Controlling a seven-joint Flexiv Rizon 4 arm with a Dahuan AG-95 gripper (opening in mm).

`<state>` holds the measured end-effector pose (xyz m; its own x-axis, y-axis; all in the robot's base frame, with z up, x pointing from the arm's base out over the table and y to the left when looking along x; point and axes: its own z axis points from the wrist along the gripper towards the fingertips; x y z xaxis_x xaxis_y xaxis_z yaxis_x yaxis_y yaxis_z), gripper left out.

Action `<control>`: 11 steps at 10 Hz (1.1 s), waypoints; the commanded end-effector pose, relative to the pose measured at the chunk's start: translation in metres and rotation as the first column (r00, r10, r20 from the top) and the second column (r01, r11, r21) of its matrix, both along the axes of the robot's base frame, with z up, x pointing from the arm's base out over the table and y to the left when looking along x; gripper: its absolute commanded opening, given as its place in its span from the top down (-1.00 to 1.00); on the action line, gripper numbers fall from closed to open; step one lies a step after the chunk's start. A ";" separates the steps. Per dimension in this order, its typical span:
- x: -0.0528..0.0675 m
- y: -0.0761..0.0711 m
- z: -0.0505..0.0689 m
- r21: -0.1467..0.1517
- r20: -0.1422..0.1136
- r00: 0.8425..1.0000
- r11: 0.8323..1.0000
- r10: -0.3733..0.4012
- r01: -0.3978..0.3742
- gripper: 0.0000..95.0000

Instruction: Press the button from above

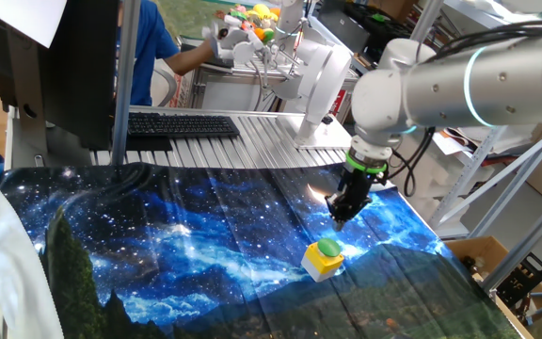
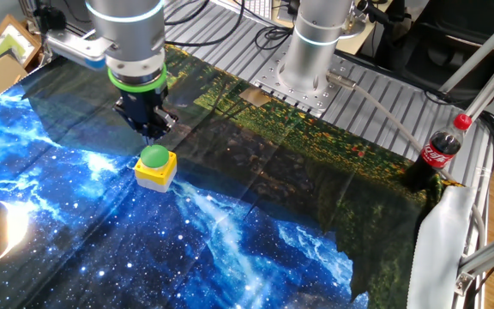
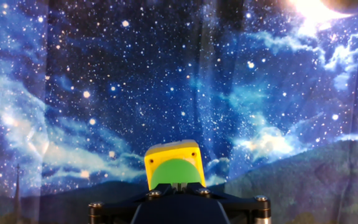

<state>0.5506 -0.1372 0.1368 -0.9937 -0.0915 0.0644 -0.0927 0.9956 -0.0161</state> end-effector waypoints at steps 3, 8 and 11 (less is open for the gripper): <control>-0.004 0.005 0.012 -0.006 -0.006 1.000 1.000 -0.004 0.004 1.00; -0.007 0.012 0.026 -0.011 -0.007 1.000 1.000 -0.018 0.018 1.00; -0.008 0.014 0.031 -0.009 -0.008 1.000 1.000 -0.021 0.021 1.00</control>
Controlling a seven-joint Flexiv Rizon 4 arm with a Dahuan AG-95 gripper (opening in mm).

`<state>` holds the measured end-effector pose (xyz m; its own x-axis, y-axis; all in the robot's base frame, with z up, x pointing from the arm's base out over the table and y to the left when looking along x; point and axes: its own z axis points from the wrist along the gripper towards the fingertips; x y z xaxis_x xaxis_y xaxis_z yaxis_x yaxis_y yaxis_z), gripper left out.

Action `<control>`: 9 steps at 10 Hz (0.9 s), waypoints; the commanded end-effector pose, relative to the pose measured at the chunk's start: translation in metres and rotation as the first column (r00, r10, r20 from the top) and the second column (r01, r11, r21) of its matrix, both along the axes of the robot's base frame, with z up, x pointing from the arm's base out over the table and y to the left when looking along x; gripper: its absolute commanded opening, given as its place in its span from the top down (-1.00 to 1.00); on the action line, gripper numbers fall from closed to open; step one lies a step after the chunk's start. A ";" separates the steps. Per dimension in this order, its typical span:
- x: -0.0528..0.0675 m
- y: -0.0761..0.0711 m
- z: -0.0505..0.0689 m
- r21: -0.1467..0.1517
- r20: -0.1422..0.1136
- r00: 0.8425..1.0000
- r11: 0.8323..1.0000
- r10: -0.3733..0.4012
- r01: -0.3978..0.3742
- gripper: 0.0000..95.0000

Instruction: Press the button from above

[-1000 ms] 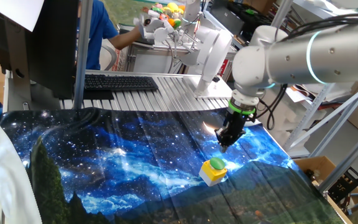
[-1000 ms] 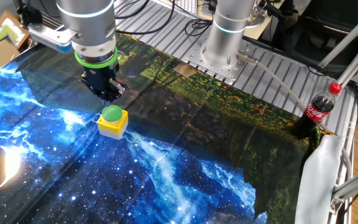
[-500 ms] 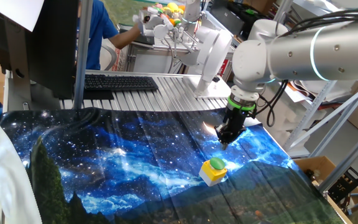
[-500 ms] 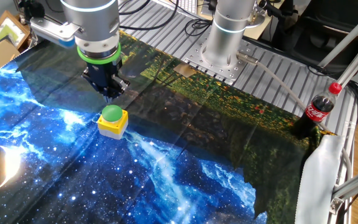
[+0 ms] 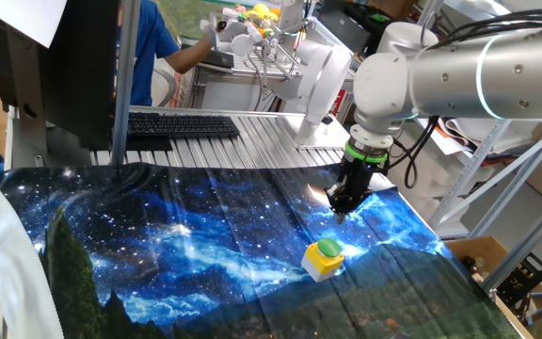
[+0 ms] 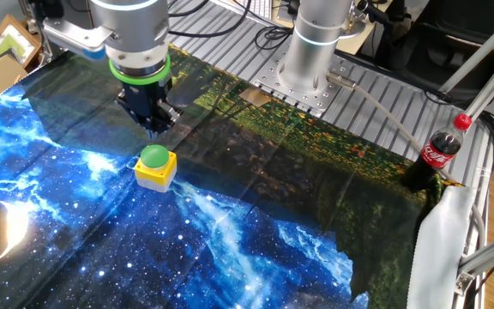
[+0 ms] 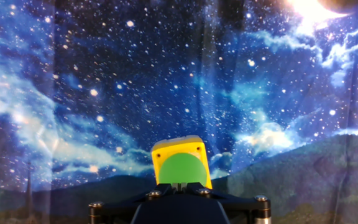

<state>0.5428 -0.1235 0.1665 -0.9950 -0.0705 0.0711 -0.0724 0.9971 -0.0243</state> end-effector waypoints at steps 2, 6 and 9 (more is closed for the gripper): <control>0.000 0.002 0.003 0.000 -0.005 1.000 1.000 -0.005 0.005 1.00; -0.002 0.006 0.008 -0.001 -0.012 1.000 1.000 -0.013 0.013 1.00; -0.003 0.010 0.012 -0.001 -0.017 1.000 1.000 -0.015 0.015 1.00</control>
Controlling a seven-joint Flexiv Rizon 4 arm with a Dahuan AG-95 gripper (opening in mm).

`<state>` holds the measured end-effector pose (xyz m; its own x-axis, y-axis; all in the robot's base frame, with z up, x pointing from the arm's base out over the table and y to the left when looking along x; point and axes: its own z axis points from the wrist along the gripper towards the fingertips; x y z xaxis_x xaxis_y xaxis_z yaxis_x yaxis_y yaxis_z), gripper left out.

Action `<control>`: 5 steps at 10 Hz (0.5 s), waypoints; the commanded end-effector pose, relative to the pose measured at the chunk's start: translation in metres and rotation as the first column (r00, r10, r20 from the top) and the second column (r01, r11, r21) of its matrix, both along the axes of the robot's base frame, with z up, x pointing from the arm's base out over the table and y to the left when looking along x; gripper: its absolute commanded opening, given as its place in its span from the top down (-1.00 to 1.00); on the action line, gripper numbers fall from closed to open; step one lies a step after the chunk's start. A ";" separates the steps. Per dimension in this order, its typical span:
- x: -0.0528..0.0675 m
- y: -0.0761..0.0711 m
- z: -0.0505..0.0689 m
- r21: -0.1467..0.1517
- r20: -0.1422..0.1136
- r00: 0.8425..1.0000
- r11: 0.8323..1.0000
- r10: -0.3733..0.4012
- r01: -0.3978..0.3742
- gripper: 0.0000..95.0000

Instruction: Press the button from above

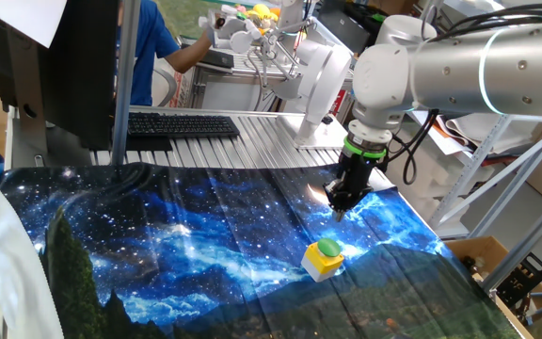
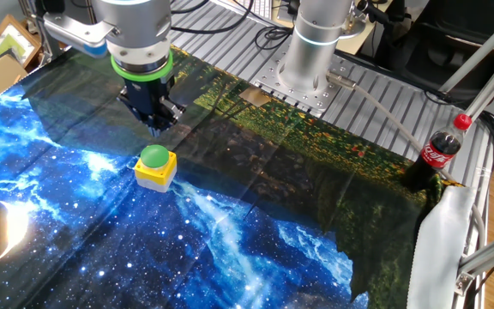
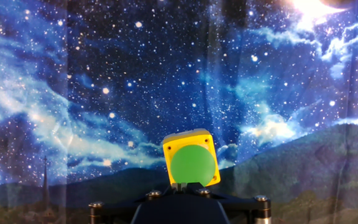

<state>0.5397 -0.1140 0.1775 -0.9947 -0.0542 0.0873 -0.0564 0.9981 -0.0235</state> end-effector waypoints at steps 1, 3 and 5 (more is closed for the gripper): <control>0.000 0.001 0.002 0.000 -0.002 1.000 1.000 -0.001 0.001 1.00; -0.001 0.002 0.003 -0.001 -0.006 1.000 1.000 -0.002 0.002 1.00; -0.001 0.005 0.005 -0.003 -0.011 1.000 1.000 -0.007 0.007 1.00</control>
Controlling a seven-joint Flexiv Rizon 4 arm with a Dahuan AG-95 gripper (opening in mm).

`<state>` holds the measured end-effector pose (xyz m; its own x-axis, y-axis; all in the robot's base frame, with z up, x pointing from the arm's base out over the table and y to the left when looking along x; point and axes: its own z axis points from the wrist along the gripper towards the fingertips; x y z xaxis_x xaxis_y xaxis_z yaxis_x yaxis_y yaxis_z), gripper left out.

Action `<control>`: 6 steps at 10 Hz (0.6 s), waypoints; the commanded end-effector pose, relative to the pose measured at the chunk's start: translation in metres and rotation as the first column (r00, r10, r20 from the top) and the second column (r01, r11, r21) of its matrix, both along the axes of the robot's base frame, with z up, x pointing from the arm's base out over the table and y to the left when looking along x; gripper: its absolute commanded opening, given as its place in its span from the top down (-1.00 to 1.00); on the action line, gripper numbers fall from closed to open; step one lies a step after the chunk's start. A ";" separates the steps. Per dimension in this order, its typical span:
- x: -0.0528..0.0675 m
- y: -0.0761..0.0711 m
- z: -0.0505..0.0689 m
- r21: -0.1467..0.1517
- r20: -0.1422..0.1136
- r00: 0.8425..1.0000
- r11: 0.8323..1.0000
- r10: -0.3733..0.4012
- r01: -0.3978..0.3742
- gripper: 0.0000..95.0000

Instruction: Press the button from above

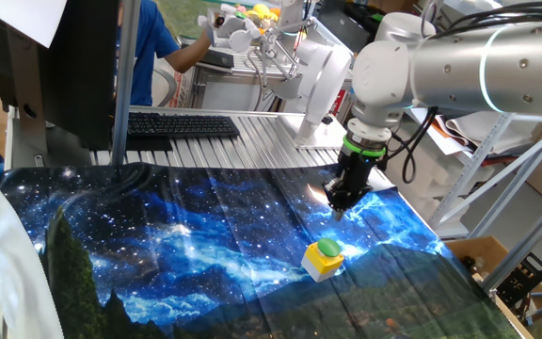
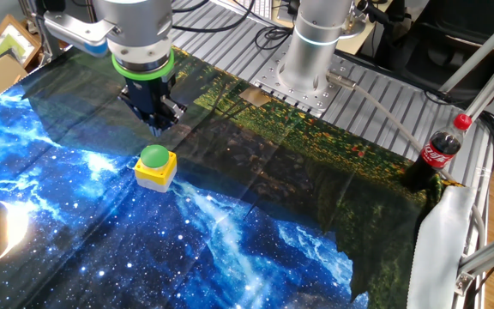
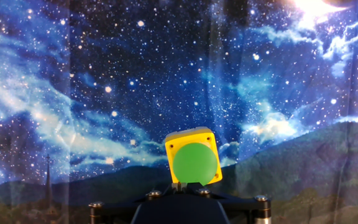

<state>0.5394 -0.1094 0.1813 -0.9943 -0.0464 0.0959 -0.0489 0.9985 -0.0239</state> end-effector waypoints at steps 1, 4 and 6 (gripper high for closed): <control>-0.001 0.002 0.002 -0.001 -0.001 1.000 1.000 -0.003 0.003 1.00; -0.002 0.004 0.003 0.001 -0.014 1.000 1.000 -0.005 0.005 1.00; -0.003 0.007 0.005 0.005 -0.024 1.000 1.000 -0.011 0.011 1.00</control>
